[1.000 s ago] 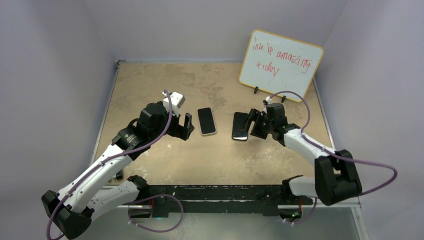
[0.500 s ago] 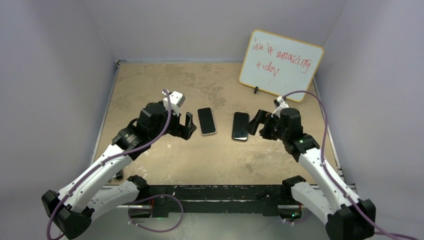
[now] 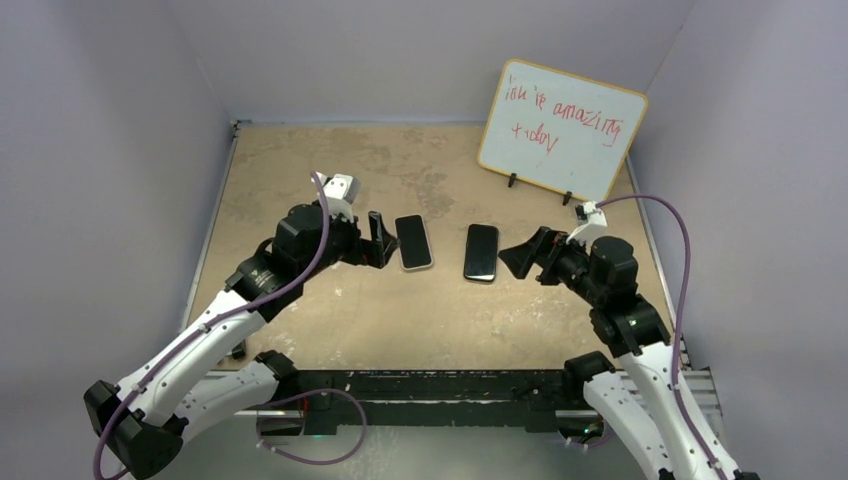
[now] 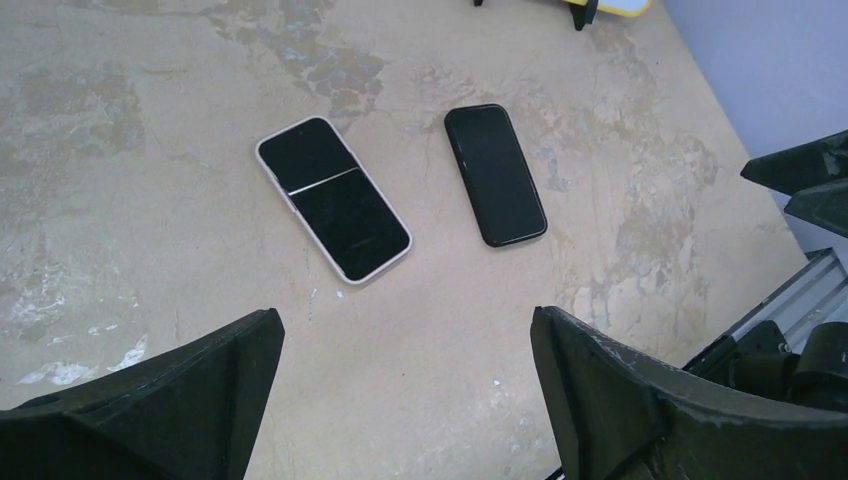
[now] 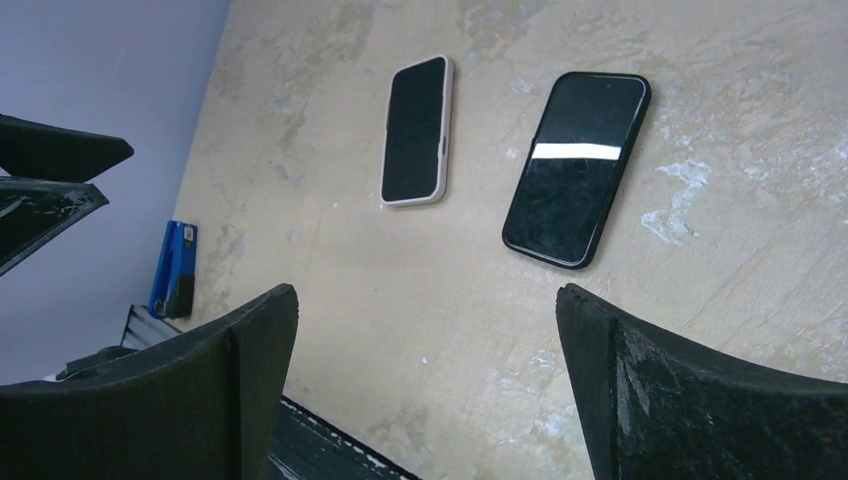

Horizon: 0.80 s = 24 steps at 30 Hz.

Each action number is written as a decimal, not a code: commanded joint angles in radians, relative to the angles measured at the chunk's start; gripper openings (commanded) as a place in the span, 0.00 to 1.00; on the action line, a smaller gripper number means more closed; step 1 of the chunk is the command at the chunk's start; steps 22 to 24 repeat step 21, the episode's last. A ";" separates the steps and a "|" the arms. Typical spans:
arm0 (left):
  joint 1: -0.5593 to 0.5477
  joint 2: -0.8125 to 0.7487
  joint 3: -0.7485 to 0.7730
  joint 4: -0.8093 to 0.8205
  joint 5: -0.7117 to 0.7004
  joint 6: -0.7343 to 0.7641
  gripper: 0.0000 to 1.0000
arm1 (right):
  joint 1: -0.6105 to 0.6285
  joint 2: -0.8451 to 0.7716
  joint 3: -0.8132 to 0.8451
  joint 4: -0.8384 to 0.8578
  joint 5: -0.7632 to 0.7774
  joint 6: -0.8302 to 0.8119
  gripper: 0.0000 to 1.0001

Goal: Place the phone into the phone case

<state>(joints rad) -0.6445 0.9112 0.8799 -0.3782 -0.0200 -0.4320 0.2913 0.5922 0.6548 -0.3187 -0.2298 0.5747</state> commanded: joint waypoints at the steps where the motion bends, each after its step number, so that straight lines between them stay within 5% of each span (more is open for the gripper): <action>1: 0.000 -0.038 -0.001 0.077 0.012 -0.036 1.00 | -0.004 -0.035 0.049 -0.022 0.001 0.000 0.99; 24: -0.001 -0.068 -0.039 0.133 0.047 -0.088 1.00 | -0.005 -0.056 0.026 -0.027 -0.006 0.010 0.99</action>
